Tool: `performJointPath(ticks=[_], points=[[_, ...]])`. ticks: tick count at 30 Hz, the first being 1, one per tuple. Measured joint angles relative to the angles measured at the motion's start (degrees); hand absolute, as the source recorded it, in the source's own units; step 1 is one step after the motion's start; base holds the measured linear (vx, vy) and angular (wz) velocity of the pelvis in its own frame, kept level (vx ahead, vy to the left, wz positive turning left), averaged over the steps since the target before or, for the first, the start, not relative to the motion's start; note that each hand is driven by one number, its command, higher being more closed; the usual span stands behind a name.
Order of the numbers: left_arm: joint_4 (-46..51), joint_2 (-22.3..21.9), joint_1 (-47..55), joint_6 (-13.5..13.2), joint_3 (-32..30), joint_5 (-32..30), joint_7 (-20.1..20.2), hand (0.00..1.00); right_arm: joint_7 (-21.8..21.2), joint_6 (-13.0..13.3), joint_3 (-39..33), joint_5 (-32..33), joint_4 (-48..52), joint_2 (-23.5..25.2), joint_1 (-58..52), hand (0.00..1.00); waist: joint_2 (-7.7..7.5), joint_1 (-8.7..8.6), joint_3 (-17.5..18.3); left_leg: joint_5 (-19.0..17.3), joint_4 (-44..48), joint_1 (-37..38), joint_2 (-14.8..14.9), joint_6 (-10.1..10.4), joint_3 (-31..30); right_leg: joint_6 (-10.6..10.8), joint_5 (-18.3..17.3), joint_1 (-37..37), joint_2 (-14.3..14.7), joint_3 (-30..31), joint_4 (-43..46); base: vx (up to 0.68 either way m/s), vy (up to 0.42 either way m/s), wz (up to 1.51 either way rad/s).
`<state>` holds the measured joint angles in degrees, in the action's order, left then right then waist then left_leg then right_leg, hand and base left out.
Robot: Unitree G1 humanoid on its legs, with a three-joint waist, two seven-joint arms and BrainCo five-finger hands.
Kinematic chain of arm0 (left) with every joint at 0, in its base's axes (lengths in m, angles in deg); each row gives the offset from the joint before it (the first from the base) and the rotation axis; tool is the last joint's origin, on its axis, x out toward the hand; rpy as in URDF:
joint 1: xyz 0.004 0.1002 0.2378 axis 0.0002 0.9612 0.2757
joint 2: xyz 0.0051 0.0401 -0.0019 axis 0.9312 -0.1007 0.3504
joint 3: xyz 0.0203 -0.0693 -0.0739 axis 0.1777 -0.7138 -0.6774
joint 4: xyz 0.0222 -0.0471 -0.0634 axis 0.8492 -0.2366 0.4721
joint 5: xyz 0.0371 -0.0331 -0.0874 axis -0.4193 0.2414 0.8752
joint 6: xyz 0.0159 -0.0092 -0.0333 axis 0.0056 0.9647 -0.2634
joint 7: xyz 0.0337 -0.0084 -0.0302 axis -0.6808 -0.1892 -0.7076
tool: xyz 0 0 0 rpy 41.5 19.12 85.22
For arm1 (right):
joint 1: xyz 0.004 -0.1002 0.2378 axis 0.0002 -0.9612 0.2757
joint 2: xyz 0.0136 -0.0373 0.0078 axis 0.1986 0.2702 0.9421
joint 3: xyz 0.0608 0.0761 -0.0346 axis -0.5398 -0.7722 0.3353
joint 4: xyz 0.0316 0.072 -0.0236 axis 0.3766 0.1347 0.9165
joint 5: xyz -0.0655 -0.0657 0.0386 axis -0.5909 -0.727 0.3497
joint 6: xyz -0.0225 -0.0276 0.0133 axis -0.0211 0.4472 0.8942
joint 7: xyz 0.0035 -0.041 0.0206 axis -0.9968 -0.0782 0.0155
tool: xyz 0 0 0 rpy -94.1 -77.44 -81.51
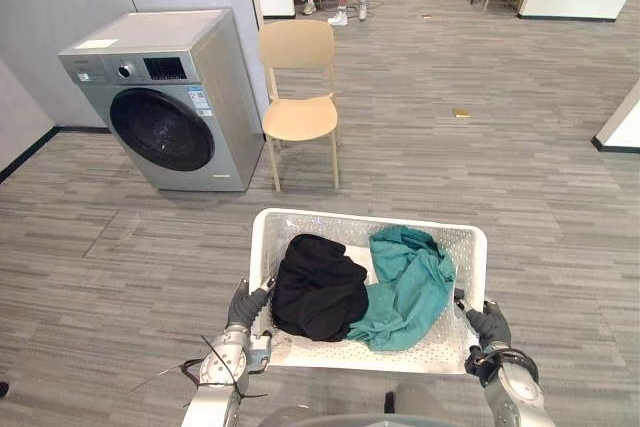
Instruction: Pick up the laundry basket with both hands and put the clothes into the washing machine.
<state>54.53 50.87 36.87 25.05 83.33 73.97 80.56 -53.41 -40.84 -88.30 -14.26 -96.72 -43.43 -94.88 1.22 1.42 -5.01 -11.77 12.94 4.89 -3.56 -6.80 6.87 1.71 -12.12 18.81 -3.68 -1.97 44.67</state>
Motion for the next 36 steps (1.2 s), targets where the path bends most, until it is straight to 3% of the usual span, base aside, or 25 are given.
performJointPath(ticks=[2, 3, 5, 6, 7, 9, 10, 11, 14, 15, 17, 19, 21, 22, 23, 24, 26, 27, 29, 30, 31, 32, 33, 35, 36], points=[[-0.12, 0.0, -0.6, 0.55, -0.13, 0.0, -0.04, 1.0, 0.11, 0.12, 0.01, 0.01, 1.15, 0.28, -1.03, 1.0, -1.62, -0.17, 0.42, -2.65, 0.38, 1.92, 0.18, 1.45, -1.64, 0.86, 2.2, -1.01, -0.08, -1.02, -18.75, 0.36, -0.15, 0.43], [-0.26, 0.0, -0.58, 0.67, 0.05, -0.02, -0.02, 1.0, 0.16, 0.18, 0.08, 0.05, 1.28, 0.21, -1.59, 1.0, -1.34, -0.36, 0.76, -4.82, 1.54, 2.14, 0.49, 2.53, -2.91, 0.21, 6.33, -1.52, -0.01, -0.7, -24.54, 0.41, -0.19, 0.38], [-0.28, -0.22, -0.57, 0.99, 0.17, -0.05, 0.1, 1.0, 0.2, 0.08, -0.41, 0.11, 1.3, -0.14, -2.06, 1.0, -1.45, -0.69, 1.3, -8.41, 3.15, 3.92, 2.37, 4.45, -4.84, -2.02, 9.67, -2.57, 2.0, -1.02, -22.15, 0.5, -0.25, 0.38], [-0.43, -0.44, -0.52, 1.19, 0.89, -0.09, 0.13, 1.0, 0.2, 0.11, -0.73, 0.38, 1.32, -0.58, -2.86, 1.0, 0.13, -0.71, 1.83, -10.02, 3.55, 5.14, 4.78, 5.94, -5.77, -3.25, 7.55, -3.21, 3.35, -3.27, -19.86, 0.49, -0.25, 0.39], [-0.48, -0.44, -0.49, 1.25, 1.06, -0.14, 0.3, 1.0, 0.19, 0.1, -0.77, 0.83, 1.3, -0.66, -3.23, 1.0, 0.55, -0.71, 2.27, -10.11, 4.56, 5.37, 5.57, 6.17, -6.52, -3.76, 6.02, -3.56, 3.78, -4.22, -19.38, 0.52, -0.25, 0.52], [-0.51, -1.0, -0.63, 1.48, 1.07, -0.41, 0.61, 1.0, 0.18, -0.1, -0.88, 1.33, 1.27, -1.38, -3.62, 1.0, 1.64, -1.5, 2.27, -8.87, 21.1, -0.77, 7.76, 8.31, -9.95, -5.37, 2.81, -6.48, 5.2, -7.14, -19.35, 0.52, -0.269, 0.5], [-0.52, -1.24, -0.63, 1.51, 1.04, -0.4, 0.74, 1.0, 0.17, -0.1, -0.91, 1.38, 1.31, -1.58, -3.63, 1.0, 2.17, -1.5, 2.2, -7.23, 27.65, -3.42, 8.59, 10.0, -10.57, -5.72, 2.2, -7.96, 6.01, -7.56, -20.08, 0.53, -0.292, 0.28], [-0.55, -1.51, -0.55, 1.52, 1.04, -0.4, 0.79, 1.0, 0.14, -0.09, -0.89, 1.87, 1.34, -2.02, -3.65, 1.0, 3.24, -0.73, 1.68, -1.99, 40.65, -8.35, 10.14, 10.93, -11.4, -6.84, 1.26, -11.69, 7.86, -8.04, -21.68, 0.42, -0.192, 0.04], [-0.81, -1.52, 0.51, 1.42, -0.12, -0.25, 1.06, 1.0, 0.08, -0.15, 0.46, 2.21, 1.24, -2.23, -3.32, 1.0, 2.81, 1.09, 1.26, -0.6, 58.42, -17.03, 12.98, 11.2, -9.26, -8.39, 0.03, -19.62, 9.58, -6.59, -26.26, 0.37, -0.129, -0.22], [-0.8, -1.57, 0.98, 1.17, -0.69, -0.17, 1.1, 1.0, 0.09, -0.18, 0.55, 2.16, 1.25, -2.33, -3.1, 1.0, 2.46, 1.58, 1.25, -0.83, 58.12, -19.45, 14.02, 10.79, -7.34, -8.37, 0.03, -21.05, 9.41, -5.61, -27.85, 0.38, -0.125, -0.44], [-1.18, -1.62, 1.1, 1.05, -0.98, -0.1, 1.11, 1.0, 0.12, -0.34, 0.66, 2.14, 1.23, -2.29, -3.14, 1.0, 1.9, 2.75, 1.3, -2.02, 48.18, -22.23, 16.58, 9.24, -3.16, -7.82, 0.04, -23.74, 8.88, -3.93, -30.51, 0.3, -0.057, -0.31], [-2.25, -2.52, 1.28, 0.87, -1.17, 0.18, 1.1, 1.0, 0.15, -0.35, 0.65, 1.82, 0.9, -2.94, -2.96, 1.0, 0.97, 2.73, 1.56, -1.71, 21.84, -21.5, 15.55, 9.39, -1.87, -6.47, -0.72, -24.97, 7.21, -3.23, -31.88, 0.28, 0.053, -0.14], [-2.95, -3.86, 1.39, 0.82, -1.0, 0.18, 1.1, 1.0, 0.07, -0.26, 0.43, 1.48, -1.21, -4.42, -1.33, 1.0, 1.06, 2.45, 1.58, 1.46, 1.83, -20.64, 14.47, 14.38, -4.58, -4.61, -2.0, -25.93, 6.39, -1.98, -32.78, 0.33, 0.142, -0.26], [-3.69, -3.91, 1.26, 0.67, -0.6, 0.18, 1.02, 1.0, 0.08, -0.1, 0.42, 1.28, -2.09, -4.58, -1.09, 1.0, 1.07, 2.39, 1.6, 2.56, 0.03, -20.75, 14.33, 14.56, -4.59, -3.92, -2.45, -26.13, 6.28, -1.46, -33.02, 0.35, 0.196, -0.32], [-5.08, -4.3, 1.29, 0.74, -0.55, 0.18, 0.96, 1.0, 0.09, -0.33, 0.09, 0.7, -3.03, -4.91, -0.9, 1.0, 1.19, 2.52, 1.74, 4.54, -1.2, -20.69, 14.54, 14.25, -4.34, -2.59, -3.25, -28.17, 5.78, -0.54, -33.24, 0.47, 0.32, -0.53], [-5.5, -4.36, 1.89, 0.82, -0.48, 0.18, 0.94, 1.0, 0.05, -0.38, 0.26, 0.52, -4.04, -4.94, -1.06, 1.0, 0.99, 2.77, 2.47, 10.09, -0.2, -20.14, 14.09, 12.86, -4.06, -0.4, -4.59, -29.69, 4.74, 1.38, -33.56, 0.48, 0.359, -0.63], [-5.54, -3.98, 2.59, 0.8, -0.57, 0.18, 0.84, 1.0, -0.02, -0.42, 0.81, 0.27, -4.48, -4.87, -1.05, 1.0, 0.44, 2.79, 4.3, 15.3, 0.73, -20.44, 12.35, 11.75, -3.33, 1.17, -5.88, -29.58, 3.08, 3.08, -33.35, 0.39, 0.315, -0.47], [-6.19, -3.12, 2.01, 0.76, -0.9, 0.18, 0.6, 1.0, -0.05, -0.35, 0.89, 0.06, -6.16, -4.14, -0.4, 1.0, -2.05, 2.3, 5.41, 13.62, 2.37, -20.19, 9.45, 10.23, -2.0, 2.4, -7.06, -29.06, -0.74, 3.95, -31.77, 0.47, 0.34, -0.17], [-7.66, -2.65, 0.75, 0.84, -0.05, 0.17, 0.91, 1.0, -0.15, -0.26, -0.03, 0.06, -7.94, -3.52, 0.09, 1.0, -3.31, 2.15, 5.78, 10.33, 4.81, -19.77, 5.5, 7.91, -1.47, 2.93, -7.0, -25.71, -4.44, 5.37, -22.22, 0.48, 0.382, 0.15], [-7.65, -2.33, 0.82, 0.85, 0.03, 0.17, 0.78, 1.0, -0.36, -0.39, -0.06, -0.02, -8.25, -3.41, 0.4, 1.0, -3.81, 2.18, 5.45, 7.76, 5.48, -17.79, 2.85, 6.23, -1.14, 5.33, -4.76, -21.01, -5.88, 7.24, -8.79, 0.36, 0.357, 0.28], [-7.64, -2.09, 0.75, 0.84, 0.01, 0.17, 0.68, 1.0, -0.39, -0.39, -0.02, -0.03, -8.27, -3.07, 0.39, 1.0, -4.17, 2.21, 5.07, 7.04, 5.43, -16.37, 1.8, 5.57, -1.09, 4.92, -2.42, -18.65, -6.45, 8.04, -2.56, 0.35, 0.342, 0.26], [-7.64, -1.65, 0.73, 0.84, 0.03, 0.17, 0.42, 1.0, -0.41, -0.37, 0.02, -0.08, -8.43, -2.8, 0.44, 1.0, -4.3, 2.14, 4.8, 6.23, 5.27, -15.0, 0.99, 4.89, -1.14, 3.49, 0.88, -16.55, -6.64, 8.8, 3.34, 0.24, 0.222, 0.23], [-7.59, -1.05, 0.89, 0.84, -0.06, 0.17, -0.1, 1.0, -0.42, -0.44, 0.58, -0.48, -9.08, -2.32, 0.89, 1.0, -3.64, 1.9, 3.9, 3.79, 5.69, -11.37, 0.29, 3.87, -1.33, 2.26, 3.7, -12.34, -6.22, 10.25, 15.43, 0.29, 0.259, 0.11], [-7.21, -0.32, 1.02, 0.85, -0.5, 0.18, -0.21, 1.0, -0.35, -0.4, 1.26, -1.09, -8.98, -1.81, 1.2, 1.0, -1.96, 2.34, 3.22, 1.96, 5.08, -6.89, 0.49, 3.12, -1.42, 2.14, 1.92, -7.6, -5.54, 8.22, 20.35, 0.28, 0.248, -0.02], [-6.56, -0.03, 1.03, 0.89, -0.5, 0.18, -0.19, 1.0, -0.32, -0.41, 1.36, -1.08, -8.64, -1.59, 1.21, 1.0, -1.85, 2.39, 3.1, 1.01, 4.61, -5.83, 0.49, 2.36, -1.49, 1.77, 1.2, -5.94, -5.33, 7.25, 20.15, 0.23, 0.152, -0.05]])
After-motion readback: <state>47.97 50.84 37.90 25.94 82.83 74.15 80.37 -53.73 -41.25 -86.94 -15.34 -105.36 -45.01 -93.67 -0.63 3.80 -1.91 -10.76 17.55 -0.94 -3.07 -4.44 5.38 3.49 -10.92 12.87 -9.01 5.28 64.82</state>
